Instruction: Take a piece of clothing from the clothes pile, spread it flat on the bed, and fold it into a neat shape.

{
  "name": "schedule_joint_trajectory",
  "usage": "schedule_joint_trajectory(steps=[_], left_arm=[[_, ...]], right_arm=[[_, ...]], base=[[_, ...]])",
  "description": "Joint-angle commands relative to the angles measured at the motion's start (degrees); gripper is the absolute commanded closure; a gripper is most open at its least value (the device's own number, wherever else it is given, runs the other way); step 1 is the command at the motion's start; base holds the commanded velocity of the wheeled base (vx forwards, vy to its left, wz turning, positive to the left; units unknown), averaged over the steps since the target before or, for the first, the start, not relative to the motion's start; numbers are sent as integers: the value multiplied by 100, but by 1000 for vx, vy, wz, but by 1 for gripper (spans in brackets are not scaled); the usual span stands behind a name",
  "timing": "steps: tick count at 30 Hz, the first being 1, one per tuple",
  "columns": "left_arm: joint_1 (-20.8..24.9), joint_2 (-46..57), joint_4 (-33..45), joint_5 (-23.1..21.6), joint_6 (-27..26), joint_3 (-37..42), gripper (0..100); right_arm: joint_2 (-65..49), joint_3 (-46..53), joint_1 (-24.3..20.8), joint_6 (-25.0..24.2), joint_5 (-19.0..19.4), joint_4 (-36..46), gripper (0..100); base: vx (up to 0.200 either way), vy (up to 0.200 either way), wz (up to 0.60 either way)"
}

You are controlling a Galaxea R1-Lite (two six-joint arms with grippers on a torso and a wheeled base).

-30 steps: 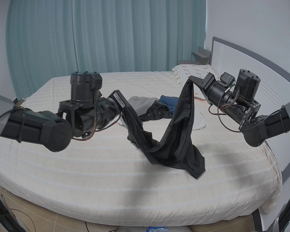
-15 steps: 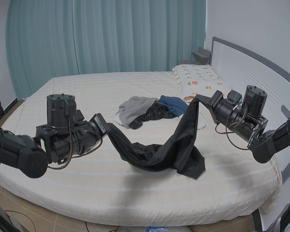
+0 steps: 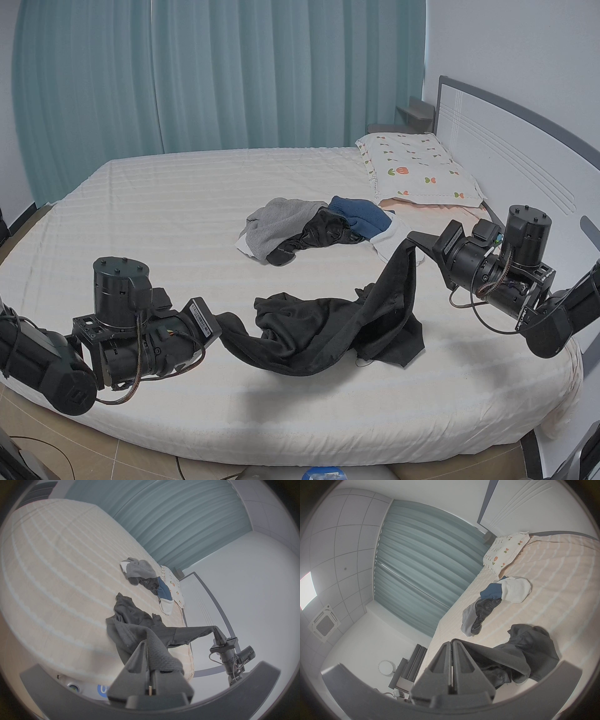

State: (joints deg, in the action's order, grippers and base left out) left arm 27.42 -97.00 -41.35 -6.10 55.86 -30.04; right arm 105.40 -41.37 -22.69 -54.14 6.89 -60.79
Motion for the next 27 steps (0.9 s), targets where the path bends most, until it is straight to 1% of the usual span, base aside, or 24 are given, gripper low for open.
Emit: schedule_joint_trajectory(steps=[1, 3, 9, 15, 17, 22, 25, 27], left_arm=[[-17, -38, 4, 3, 22, 51, 100], [-26, -56, 4, 3, 30, 51, 100], [1, -82, 4, 82, -40, 68, 100], [-228, -91, -92, 29, 92, -37, 100], [-360, -65, -110, -94, 197, -64, 100], [-369, -47, -110, -94, 197, -64, 100], [-509, -3, -180, -94, 206, -116, 100], [-624, -3, -259, -85, 215, -169, 100]], right_arm=[[16, 59, -25, 0, 6, -3, 100], [42, 86, -69, 0, 14, -3, 100], [183, 77, -104, 9, 6, -3, 100], [209, 77, -113, 35, -21, -3, 100], [227, 77, -140, 44, -56, -3, 100], [191, 77, -140, 53, -91, -3, 100], [165, 24, -122, 70, -267, -11, 100], [174, -20, -96, 105, -451, -11, 100]], base=[[-200, 0, 0], [-200, 0, 0], [0, 0, 0], [0, 0, 0], [0, 200, 0], [0, 200, 0], [0, 200, 0], [0, 200, 0]])
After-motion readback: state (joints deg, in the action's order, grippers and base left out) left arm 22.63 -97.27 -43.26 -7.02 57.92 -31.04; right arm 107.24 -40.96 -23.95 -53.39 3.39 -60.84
